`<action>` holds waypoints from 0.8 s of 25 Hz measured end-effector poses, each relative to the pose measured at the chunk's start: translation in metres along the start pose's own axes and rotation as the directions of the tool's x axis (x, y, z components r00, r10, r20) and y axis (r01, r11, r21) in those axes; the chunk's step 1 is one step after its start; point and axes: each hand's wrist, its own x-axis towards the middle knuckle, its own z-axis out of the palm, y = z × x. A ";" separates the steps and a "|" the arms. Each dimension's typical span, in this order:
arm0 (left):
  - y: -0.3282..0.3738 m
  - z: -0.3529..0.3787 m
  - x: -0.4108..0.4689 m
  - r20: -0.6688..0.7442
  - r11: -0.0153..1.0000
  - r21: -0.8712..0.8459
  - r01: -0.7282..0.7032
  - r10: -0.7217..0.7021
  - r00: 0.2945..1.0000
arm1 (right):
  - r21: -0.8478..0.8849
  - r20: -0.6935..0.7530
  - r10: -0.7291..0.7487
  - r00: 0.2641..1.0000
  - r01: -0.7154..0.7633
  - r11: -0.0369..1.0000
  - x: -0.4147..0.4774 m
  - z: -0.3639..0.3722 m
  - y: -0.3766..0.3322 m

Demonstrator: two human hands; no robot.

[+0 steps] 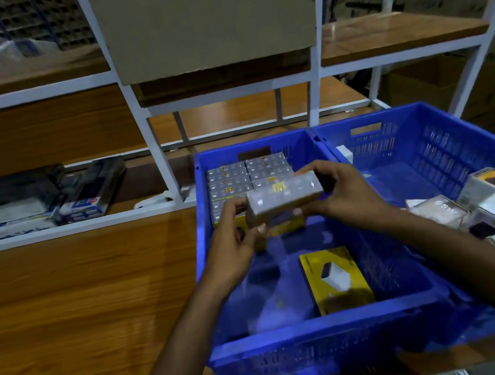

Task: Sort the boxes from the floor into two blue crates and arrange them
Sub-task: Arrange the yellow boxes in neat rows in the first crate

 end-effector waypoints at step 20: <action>0.003 -0.003 0.001 -0.194 0.968 0.247 0.053 -0.005 0.981 | -0.480 0.000 0.437 0.900 -0.383 0.789 0.031 0.021 0.064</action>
